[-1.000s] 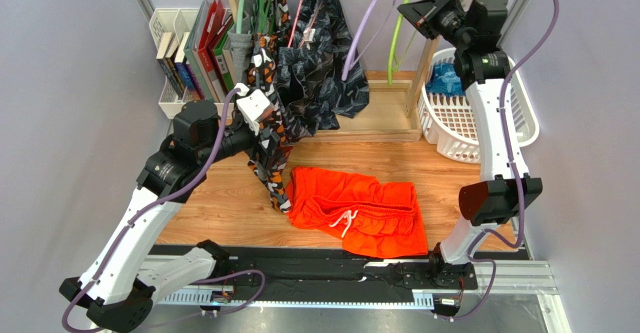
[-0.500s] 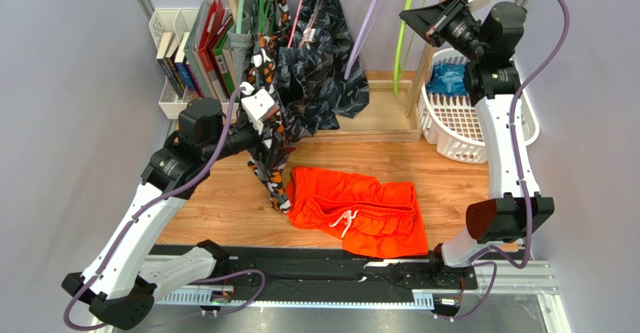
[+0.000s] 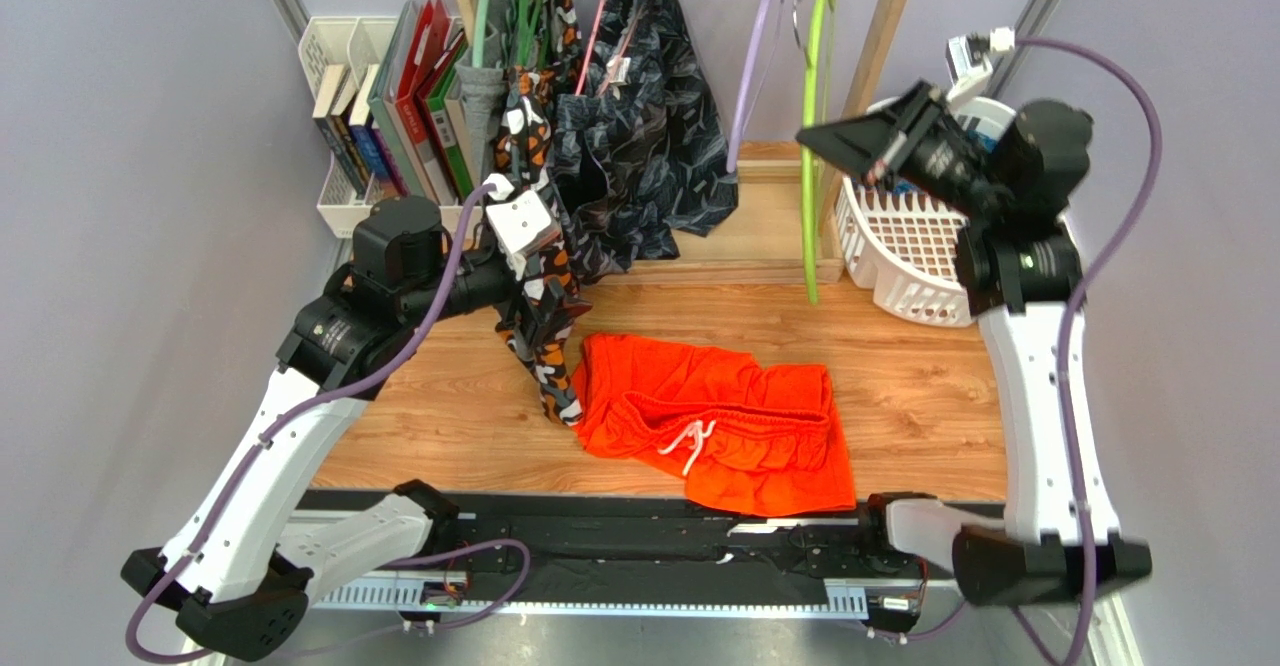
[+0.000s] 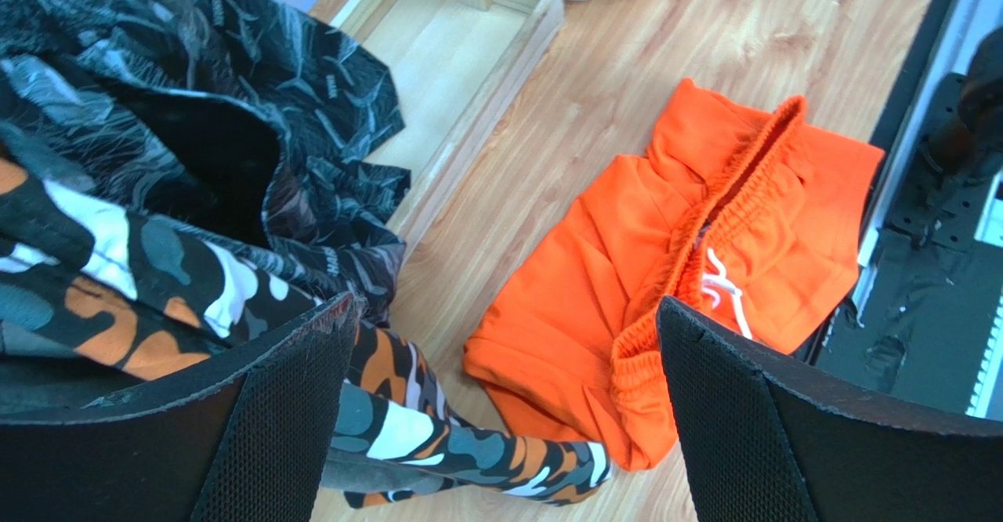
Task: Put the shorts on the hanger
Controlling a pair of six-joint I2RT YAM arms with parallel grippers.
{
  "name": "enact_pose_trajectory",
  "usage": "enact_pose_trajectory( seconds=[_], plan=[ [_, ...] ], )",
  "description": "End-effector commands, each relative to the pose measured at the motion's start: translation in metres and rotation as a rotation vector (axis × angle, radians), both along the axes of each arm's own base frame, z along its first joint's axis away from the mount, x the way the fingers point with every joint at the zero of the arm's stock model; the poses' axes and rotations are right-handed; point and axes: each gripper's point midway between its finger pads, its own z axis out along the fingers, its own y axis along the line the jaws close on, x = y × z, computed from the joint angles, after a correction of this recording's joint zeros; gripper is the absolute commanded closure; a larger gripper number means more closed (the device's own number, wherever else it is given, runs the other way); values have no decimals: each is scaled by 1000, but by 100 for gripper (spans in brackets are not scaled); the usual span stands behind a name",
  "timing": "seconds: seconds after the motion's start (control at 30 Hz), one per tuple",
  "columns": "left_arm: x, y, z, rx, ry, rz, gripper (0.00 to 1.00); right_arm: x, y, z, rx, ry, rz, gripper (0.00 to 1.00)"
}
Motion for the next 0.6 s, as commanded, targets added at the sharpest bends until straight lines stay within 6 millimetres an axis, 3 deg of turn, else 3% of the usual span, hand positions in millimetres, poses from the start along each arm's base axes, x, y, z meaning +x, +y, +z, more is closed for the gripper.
enact_pose_trajectory(
  seconds=[0.0, 0.07, 0.1, 0.2, 0.27, 0.33, 0.37, 0.57],
  plan=[
    [-14, -2, 19, -15, -74, -82, 1, -77, -3, -25, -109, -27, 6, 100],
    [-19, -3, 20, -20, -80, -104, 1, -98, -11, -50, -192, -8, -36, 100],
    [-21, -4, 18, -20, -79, -115, 1, -120, -15, -50, -217, -45, -55, 100],
    [-29, -6, 17, -31, -90, -157, 1, -149, -23, -79, -284, -31, -88, 100],
    [-37, -8, 21, -48, -128, -199, 1, -158, -21, -108, -303, 17, -50, 100],
    [-39, -9, 11, -49, -129, -216, 1, -175, -13, -124, -296, 29, 41, 100],
    [-44, -8, 10, -52, -153, -231, 1, -176, -9, -143, -281, 85, 85, 100],
    [-57, 6, -8, 6, -291, -256, 2, -196, 9, -182, -182, 240, 314, 100]
  ],
)
